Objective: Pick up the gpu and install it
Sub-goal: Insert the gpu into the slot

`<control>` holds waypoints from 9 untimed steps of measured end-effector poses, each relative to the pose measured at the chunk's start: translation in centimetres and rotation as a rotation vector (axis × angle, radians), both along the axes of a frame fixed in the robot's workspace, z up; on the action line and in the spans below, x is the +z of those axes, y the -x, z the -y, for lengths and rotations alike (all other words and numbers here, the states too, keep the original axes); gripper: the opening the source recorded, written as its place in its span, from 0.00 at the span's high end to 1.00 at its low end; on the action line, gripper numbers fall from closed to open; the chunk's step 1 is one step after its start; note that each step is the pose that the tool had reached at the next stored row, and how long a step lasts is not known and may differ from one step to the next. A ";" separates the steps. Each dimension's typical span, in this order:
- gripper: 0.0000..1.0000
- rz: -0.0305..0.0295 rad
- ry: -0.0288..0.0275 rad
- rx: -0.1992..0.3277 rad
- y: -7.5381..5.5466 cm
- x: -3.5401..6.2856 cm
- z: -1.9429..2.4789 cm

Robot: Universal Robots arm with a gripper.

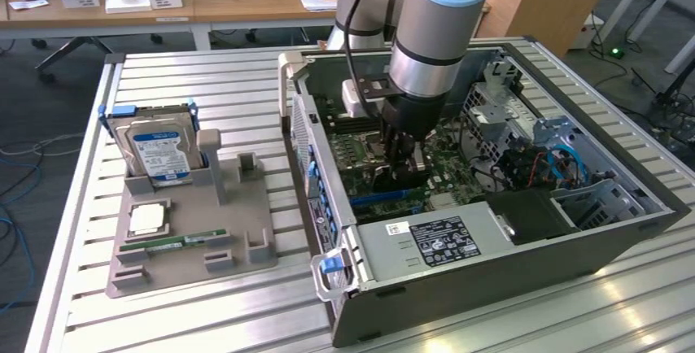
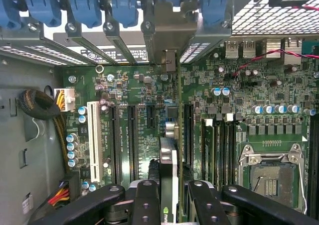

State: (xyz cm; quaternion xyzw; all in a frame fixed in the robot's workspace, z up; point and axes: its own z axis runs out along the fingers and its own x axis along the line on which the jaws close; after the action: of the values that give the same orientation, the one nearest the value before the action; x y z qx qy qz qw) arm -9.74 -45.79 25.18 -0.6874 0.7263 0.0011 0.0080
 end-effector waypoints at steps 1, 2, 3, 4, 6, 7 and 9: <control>0.73 0.0001 -0.0002 0.000 0.0 -0.07 0.00; 0.73 0.0001 0.0000 0.000 0.0 -0.13 0.00; 0.73 -0.0001 0.0003 0.000 0.0 -0.19 0.00; 0.73 -0.0001 0.0003 0.000 0.0 -0.23 0.00; 0.73 -0.0002 0.0005 0.000 0.0 -0.22 0.00; 0.73 -0.0002 0.0006 0.000 0.0 -0.22 0.00; 0.73 -0.0001 0.0004 0.000 0.0 -0.25 0.00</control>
State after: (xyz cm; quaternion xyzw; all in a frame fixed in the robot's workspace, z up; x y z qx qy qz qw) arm -9.78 -45.79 24.94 -0.6873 0.7263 0.0010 0.0079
